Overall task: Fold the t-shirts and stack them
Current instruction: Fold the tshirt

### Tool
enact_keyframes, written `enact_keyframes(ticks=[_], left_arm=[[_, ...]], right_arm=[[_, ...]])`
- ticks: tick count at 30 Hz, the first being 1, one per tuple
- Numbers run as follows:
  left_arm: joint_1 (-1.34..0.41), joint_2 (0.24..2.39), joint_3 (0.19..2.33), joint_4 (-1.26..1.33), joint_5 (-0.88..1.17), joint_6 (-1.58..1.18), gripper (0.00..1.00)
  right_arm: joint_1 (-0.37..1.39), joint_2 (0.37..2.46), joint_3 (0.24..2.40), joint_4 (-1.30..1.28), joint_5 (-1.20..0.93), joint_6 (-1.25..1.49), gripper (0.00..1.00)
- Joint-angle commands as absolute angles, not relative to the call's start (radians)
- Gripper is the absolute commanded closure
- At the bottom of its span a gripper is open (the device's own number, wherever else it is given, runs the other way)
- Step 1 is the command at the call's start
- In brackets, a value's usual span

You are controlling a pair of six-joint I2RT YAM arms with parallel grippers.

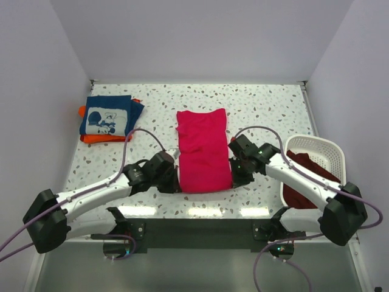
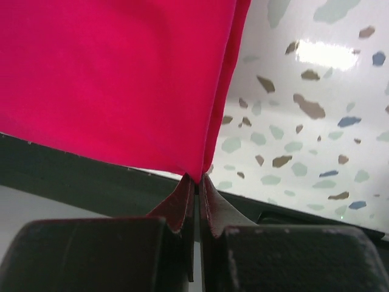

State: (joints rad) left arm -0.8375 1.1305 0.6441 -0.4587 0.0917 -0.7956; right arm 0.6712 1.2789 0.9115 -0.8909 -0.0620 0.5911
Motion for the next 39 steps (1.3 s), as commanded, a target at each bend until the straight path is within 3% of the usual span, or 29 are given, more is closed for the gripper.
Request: enact_keyframes(ticks=[1,8,16,22,39], left_arm=[[-0.908,1.063,0.646,-0.584,0.008,-0.922,1.00],[-0.956,0.976,0.776,-0.706,-0.074,-0.989,1.00],[-0.939,1.107,0.963,-0.750,-0.205,-0.934,1.00],[-0.774,1.204,1.008,-0.631,-0.137,-0.821,1.00],[-0.542,1.517,1.279,-0.557,-0.026,-0.588,1.00]], right_arm=[[0.707,1.183,0.893,-1.014,-0.029,0.643,1.00],[0.732,1.111,1.014,-1.124,-0.003,0.677,1.00],[0.724,1.218,1.184,-1.124,0.169,0.664,1.00],[0.678,1.368,1.314,-1.054,0.199,0.638,1.00],[0.538,1.666,1.594,-0.989,0.212,0.548,1.00]])
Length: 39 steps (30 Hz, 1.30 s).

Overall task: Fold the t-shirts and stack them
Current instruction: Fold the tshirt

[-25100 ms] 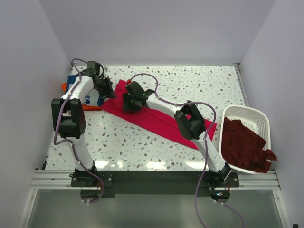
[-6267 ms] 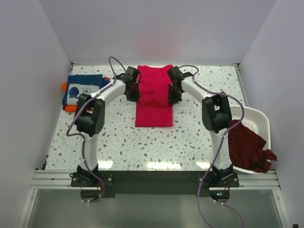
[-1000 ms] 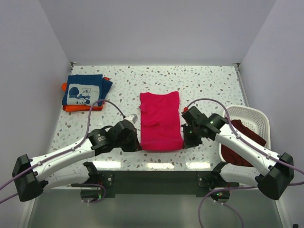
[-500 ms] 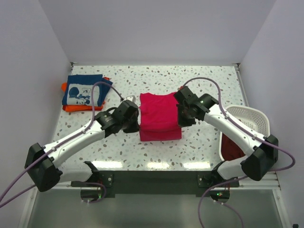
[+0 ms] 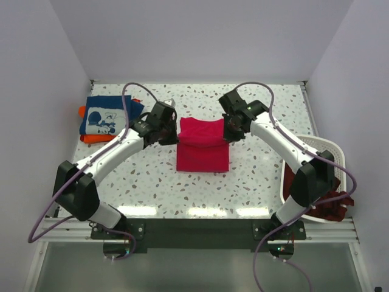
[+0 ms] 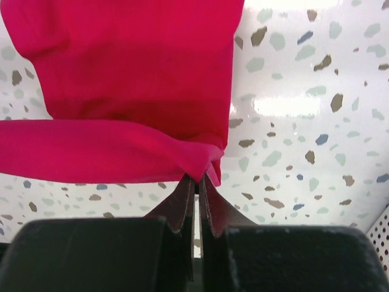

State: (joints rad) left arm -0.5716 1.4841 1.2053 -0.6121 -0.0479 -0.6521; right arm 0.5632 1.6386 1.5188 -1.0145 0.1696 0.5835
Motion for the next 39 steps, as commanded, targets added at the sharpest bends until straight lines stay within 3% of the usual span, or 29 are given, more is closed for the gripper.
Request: enact_keyframes(ticks=[1,14,22,25,26,27,29,31,39], left_arm=[[-0.529,1.534,1.291,-0.555,-0.020,-0.578,1.00],[-0.449,1.793,1.486,-0.526,0.078,-0.506,1.00],[-0.400,2.018,1.771,-0.571,0.087,-0.482,1.00],[-0.382,2.094,1.871,-0.588,0.077,-0.486,0.46],[-0.377,2.109,1.890,-0.589,0.063,-0.488,0.20],[-0.370,2.114,1.928,-0.592,0.061,-0.491,0.12],[-0.362,2.109,1.948,-0.588,0.061,-0.494,0.01],[-0.350,2.102,1.950,-0.578,0.081,-0.494,0.00],[-0.315,1.993,1.695,-0.437,0.233,-0.500,0.00]], right_arm=[[0.529,1.683,1.609,-0.989,0.212,0.545,1.00],[0.459,1.879,1.787,-0.988,0.198,0.497,1.00],[0.377,2.052,1.982,-0.979,0.198,0.469,1.00],[0.347,2.135,2.061,-0.962,0.202,0.472,0.75],[0.341,2.158,2.074,-0.962,0.196,0.477,0.44],[0.333,2.161,2.083,-0.963,0.184,0.479,0.36],[0.324,2.139,2.082,-0.939,0.176,0.482,0.24],[0.321,2.114,2.068,-0.919,0.178,0.465,0.19],[0.319,2.002,1.925,-0.828,0.051,0.437,0.19]])
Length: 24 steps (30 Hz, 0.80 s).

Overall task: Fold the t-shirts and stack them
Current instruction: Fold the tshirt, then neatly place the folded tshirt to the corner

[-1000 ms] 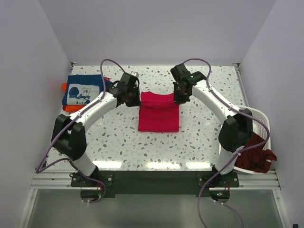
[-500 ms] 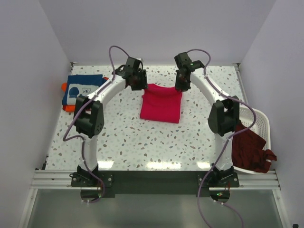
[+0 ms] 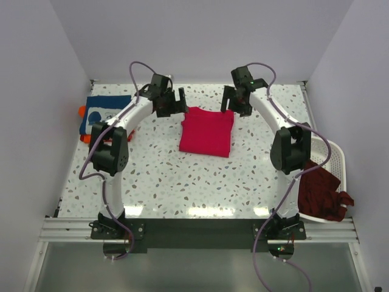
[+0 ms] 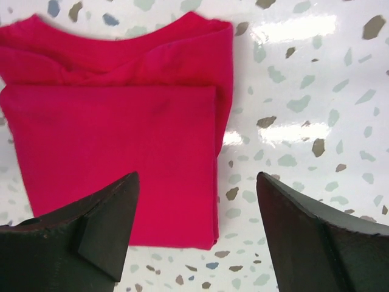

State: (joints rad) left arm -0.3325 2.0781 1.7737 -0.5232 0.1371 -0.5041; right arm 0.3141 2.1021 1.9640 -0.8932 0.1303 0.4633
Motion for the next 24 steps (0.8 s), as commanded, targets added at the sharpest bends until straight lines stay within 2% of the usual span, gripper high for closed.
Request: enact_keyframes(ticks=[1,8,14,24], left_arm=[[-0.311,1.980,1.672,-0.420,0.248,-0.499,0.00],[-0.288,1.957,1.522,-0.295,0.429,-0.505,0.00],[-0.279,1.980,1.450,-0.203,0.503,-0.538,0.00],[-0.272,2.039,1.401,-0.117,0.555,-0.551,0.00]], right_arm=[[0.321,1.991,1.890,-0.819,0.026,0.431,0.22],[0.327,1.950,1.740,-0.704,-0.201,0.426,0.29],[0.330,1.994,1.689,-0.675,-0.291,0.442,0.30],[0.330,2.080,1.644,-0.710,-0.245,0.445,0.31]])
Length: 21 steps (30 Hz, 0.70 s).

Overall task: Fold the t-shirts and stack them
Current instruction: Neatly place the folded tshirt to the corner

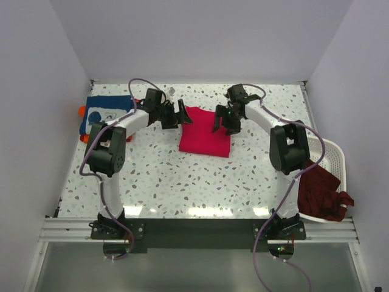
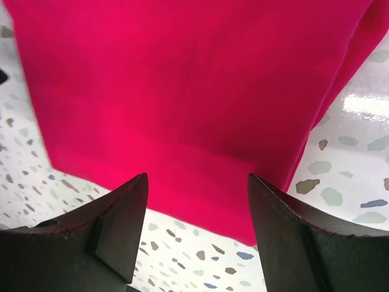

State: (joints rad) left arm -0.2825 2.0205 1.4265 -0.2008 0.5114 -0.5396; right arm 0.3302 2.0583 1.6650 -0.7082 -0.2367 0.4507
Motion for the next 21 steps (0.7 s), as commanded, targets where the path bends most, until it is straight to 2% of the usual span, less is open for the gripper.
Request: enact_keyframes(ticks=[1,21], left_arm=[[-0.270,2.045,1.393,-0.107,0.561,-0.552,0.00],[-0.301,2.108,1.279,0.043,0.557,-0.557,0.00]], right_arm=[[0.330,2.091,1.632,-0.709,-0.242,0.442,0.31],[0.330,2.131,1.611,-0.741,-0.190,0.448,0.34]])
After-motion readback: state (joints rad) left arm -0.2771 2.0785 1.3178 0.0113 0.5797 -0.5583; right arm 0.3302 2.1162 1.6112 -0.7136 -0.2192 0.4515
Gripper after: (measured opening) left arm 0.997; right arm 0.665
